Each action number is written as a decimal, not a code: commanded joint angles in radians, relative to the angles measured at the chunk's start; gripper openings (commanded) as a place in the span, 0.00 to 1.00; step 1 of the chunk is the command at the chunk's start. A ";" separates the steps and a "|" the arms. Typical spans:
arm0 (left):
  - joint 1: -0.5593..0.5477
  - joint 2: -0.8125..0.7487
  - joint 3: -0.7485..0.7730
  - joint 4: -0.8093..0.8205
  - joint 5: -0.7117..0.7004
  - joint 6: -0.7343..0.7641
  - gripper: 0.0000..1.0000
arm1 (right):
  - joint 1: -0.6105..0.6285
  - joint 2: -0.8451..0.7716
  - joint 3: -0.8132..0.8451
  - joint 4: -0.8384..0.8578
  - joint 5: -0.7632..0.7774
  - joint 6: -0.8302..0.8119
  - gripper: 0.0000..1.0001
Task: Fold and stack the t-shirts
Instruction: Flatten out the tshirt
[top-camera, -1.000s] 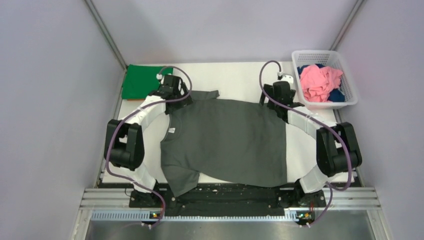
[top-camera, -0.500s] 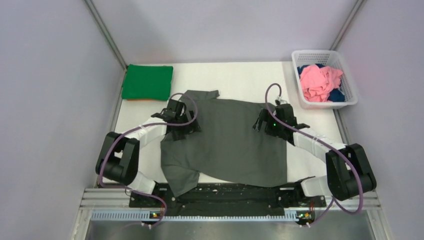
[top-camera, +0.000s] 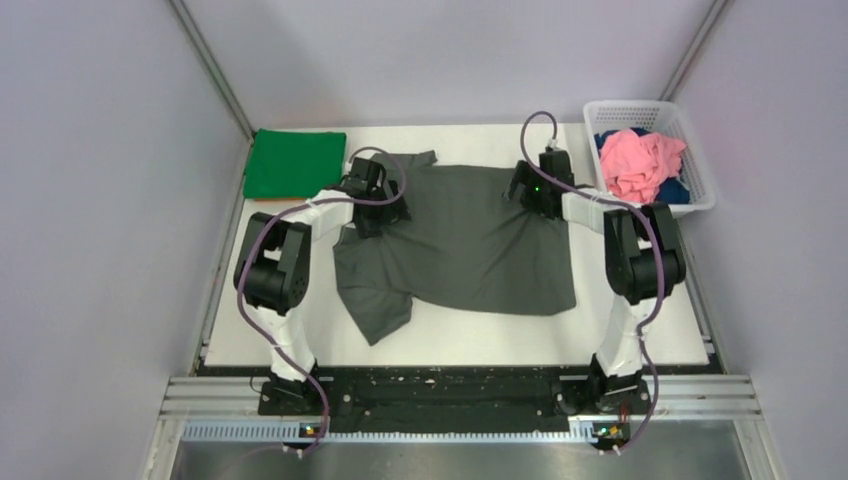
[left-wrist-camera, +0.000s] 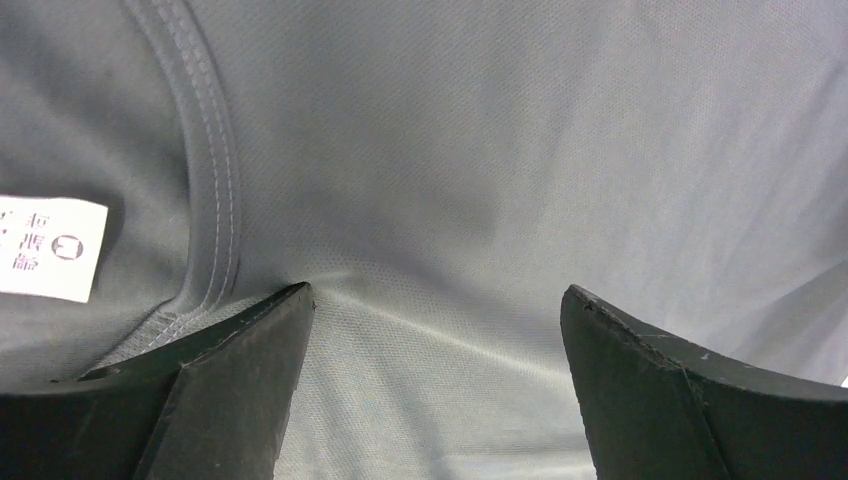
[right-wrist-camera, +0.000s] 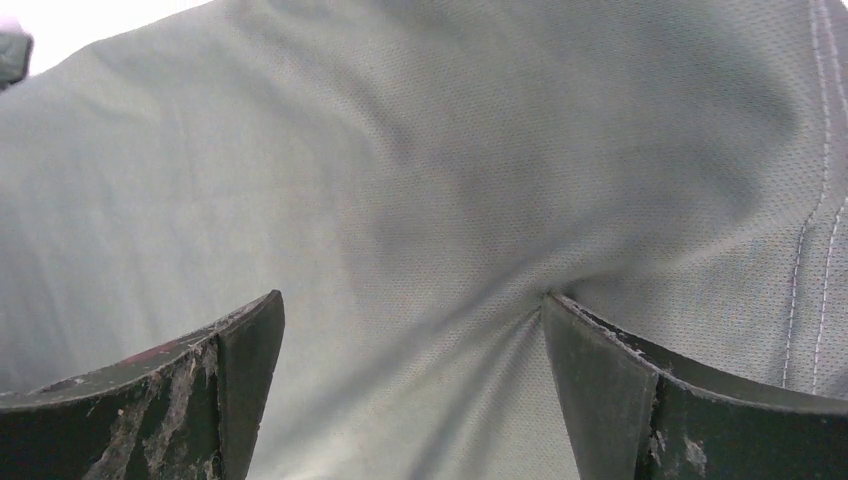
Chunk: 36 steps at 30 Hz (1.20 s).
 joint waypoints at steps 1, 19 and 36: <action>0.028 0.118 0.112 -0.032 -0.055 0.030 0.99 | -0.036 0.169 0.193 -0.117 0.045 -0.026 0.99; -0.062 -0.619 -0.333 -0.196 -0.113 -0.007 0.99 | -0.044 -0.681 -0.348 -0.215 0.224 0.107 0.99; -0.235 -0.893 -0.748 -0.231 -0.115 -0.261 0.79 | -0.049 -1.082 -0.629 -0.407 0.213 0.188 0.99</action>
